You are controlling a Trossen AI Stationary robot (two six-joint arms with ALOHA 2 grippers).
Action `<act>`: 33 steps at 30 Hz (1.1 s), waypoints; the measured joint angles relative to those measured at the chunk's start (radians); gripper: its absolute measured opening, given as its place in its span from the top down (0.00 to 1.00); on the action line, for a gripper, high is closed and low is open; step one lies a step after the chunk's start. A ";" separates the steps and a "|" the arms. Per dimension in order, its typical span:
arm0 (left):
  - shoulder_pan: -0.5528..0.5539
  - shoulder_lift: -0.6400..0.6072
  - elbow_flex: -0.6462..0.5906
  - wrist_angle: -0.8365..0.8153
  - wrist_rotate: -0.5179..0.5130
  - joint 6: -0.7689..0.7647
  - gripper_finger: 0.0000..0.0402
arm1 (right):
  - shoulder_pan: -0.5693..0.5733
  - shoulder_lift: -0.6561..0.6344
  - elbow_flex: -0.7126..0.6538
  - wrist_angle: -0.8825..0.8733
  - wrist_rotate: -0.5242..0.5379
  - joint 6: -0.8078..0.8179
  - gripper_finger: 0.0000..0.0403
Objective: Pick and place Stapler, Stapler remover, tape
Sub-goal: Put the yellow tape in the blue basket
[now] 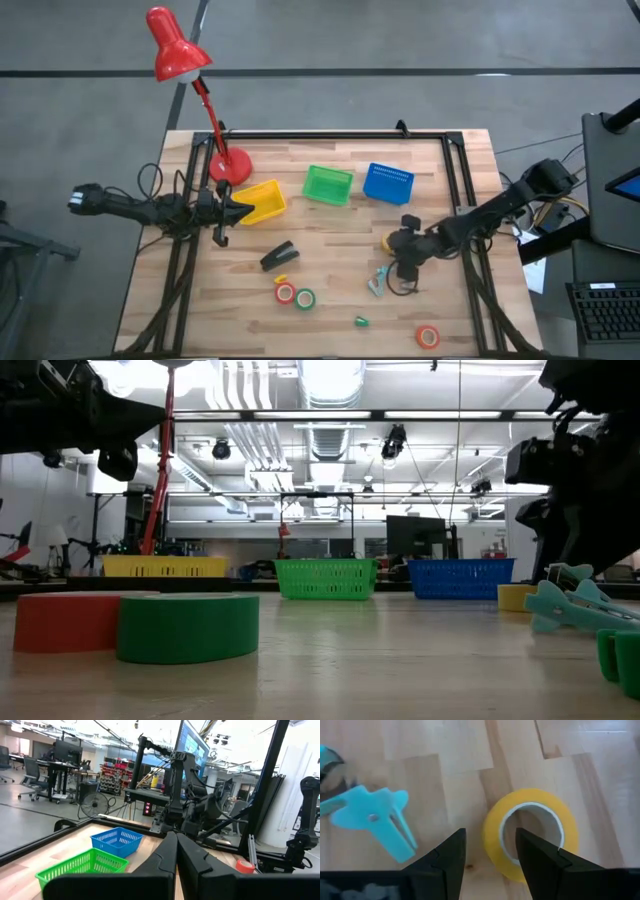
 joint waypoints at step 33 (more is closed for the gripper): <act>0.000 0.000 0.000 -0.003 0.000 0.000 0.98 | -0.001 -0.039 0.110 -0.037 0.096 -0.096 0.89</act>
